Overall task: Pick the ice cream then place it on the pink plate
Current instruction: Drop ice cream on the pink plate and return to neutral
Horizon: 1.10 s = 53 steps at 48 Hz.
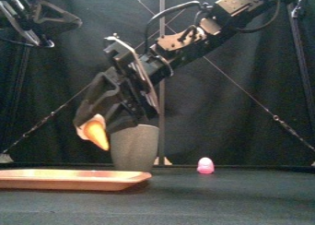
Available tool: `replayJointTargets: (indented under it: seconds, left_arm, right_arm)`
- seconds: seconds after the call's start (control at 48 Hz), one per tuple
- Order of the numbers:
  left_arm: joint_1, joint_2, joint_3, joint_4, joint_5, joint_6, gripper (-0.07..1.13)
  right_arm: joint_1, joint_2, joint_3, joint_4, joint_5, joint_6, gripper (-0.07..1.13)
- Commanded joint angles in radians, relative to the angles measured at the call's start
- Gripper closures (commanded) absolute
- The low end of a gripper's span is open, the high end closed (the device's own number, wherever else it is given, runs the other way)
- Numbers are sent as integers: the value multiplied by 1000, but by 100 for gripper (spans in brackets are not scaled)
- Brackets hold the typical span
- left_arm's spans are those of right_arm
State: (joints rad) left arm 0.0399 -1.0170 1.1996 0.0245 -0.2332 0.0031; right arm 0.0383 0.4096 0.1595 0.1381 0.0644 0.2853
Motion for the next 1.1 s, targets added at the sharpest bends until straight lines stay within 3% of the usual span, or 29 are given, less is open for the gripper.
replayJointTargets:
  seconds: [0.021,0.125,0.188,0.438,0.771,1.104]
  left_arm:
    - [3,3,-12,2,-5,0,109]
    - [2,3,-12,2,-5,0,109]
    - [2,2,-12,2,-2,0,109]
    - [2,2,-12,0,6,0,109]
    - [3,-9,-12,2,14,2,109]
    - [3,-23,-12,5,14,2,109]
  right_arm:
    - [5,-6,-61,-18,9,0,23]
    - [6,-6,-60,-26,21,3,4]
    - [6,-12,-54,-23,21,5,0]
    - [-18,-160,51,-66,14,2,1]
    - [-64,-522,357,-107,-184,-3,1]
    - [-60,-831,565,-238,-213,-2,1]
